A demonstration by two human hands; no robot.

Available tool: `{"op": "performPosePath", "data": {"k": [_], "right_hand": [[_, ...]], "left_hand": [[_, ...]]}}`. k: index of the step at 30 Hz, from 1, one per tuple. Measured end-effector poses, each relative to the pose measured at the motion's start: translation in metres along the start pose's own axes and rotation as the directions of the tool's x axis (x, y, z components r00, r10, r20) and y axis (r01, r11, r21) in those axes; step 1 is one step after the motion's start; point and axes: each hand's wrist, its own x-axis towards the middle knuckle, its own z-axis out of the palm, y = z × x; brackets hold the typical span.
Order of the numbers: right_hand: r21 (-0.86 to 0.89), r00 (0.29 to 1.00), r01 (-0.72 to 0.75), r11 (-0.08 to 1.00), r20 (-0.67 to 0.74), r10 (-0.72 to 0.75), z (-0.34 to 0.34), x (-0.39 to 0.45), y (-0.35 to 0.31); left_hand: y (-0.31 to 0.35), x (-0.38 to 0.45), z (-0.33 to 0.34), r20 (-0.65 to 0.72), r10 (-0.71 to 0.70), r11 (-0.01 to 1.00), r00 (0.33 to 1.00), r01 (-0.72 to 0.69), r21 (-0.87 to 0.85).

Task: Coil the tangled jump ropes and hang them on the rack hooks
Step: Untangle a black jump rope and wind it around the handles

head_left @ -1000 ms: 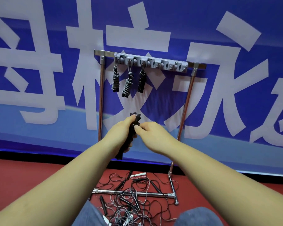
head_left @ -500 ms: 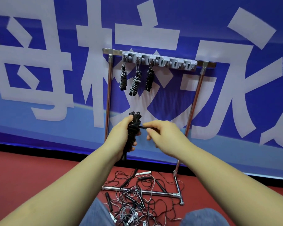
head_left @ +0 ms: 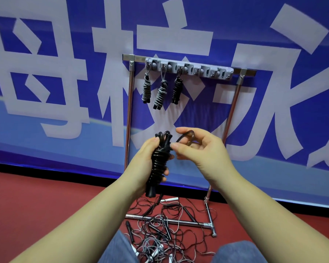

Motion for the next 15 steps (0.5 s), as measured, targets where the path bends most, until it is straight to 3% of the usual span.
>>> {"op": "performPosePath", "data": {"k": [6, 11, 15], "right_hand": [[-0.213, 0.984, 0.167, 0.963, -0.029, -0.177, 0.007, -0.002, 0.003], [-0.284, 0.969, 0.203, 0.937, -0.077, -0.233, 0.003, -0.002, 0.011], [-0.598, 0.962, 0.234, 0.767, 0.029, -0.271, -0.005, 0.002, 0.023]], "left_hand": [[-0.002, -0.005, 0.005, -0.055, 0.041, 0.997, 0.998, -0.037, 0.071], [0.0, -0.007, 0.008, -0.073, 0.055, 0.997, 0.996, -0.051, 0.065], [0.002, -0.009, 0.007, -0.073, 0.081, 0.991, 0.994, -0.073, 0.112]]}}
